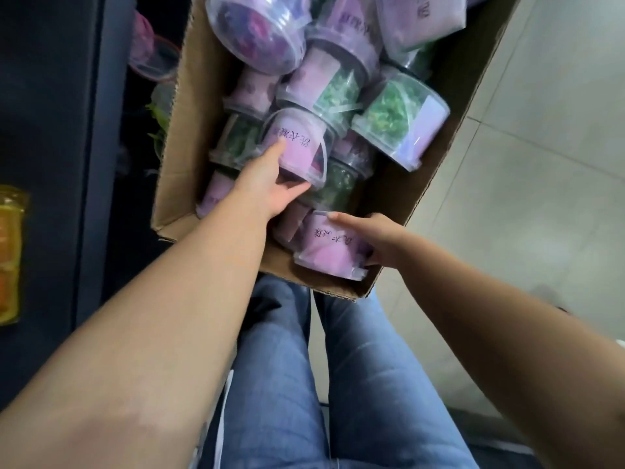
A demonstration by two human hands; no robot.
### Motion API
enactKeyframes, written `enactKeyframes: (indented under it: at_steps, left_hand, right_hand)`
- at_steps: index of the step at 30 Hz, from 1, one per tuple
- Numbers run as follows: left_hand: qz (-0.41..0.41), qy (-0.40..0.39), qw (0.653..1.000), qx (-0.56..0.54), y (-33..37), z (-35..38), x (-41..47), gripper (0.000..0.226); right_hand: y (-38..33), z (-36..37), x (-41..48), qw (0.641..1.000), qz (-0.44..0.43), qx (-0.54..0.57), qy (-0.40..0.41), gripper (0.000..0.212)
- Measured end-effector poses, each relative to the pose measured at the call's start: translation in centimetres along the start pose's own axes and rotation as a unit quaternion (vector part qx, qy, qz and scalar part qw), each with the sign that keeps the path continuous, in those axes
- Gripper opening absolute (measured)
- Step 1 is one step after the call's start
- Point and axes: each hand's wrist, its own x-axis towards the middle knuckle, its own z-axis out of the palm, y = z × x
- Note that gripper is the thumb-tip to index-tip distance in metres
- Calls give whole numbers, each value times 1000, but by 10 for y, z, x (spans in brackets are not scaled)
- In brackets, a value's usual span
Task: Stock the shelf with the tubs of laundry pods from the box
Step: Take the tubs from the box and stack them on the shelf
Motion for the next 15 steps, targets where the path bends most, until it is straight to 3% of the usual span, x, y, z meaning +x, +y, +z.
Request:
enactKeyframes:
  at_steps: [3, 6, 9, 11, 13, 15]
  left_hand:
    - [34, 4, 999, 37, 6, -12, -12, 40]
    - [97, 3, 988, 119, 20, -31, -33, 33]
    - [169, 22, 949, 265, 42, -54, -47, 39]
    - [232, 22, 896, 378, 60, -68, -46, 48]
    - [273, 11, 804, 529, 77, -76, -39, 62]
    - [283, 12, 730, 621, 86, -73, -30, 64]
  right_hand:
    - [1, 0, -6, 999, -1, -34, 1, 61]
    - [3, -5, -21, 1000, -1, -29, -11, 46]
    - [1, -19, -36, 998, 7, 59, -34, 36]
    - [-3, -27, -38, 992, -5, 121, -44, 44]
    - [-9, -28, -36, 987, -28, 151, -41, 71]
    - [-15, -21, -31, 978, -41, 201, -39, 81]
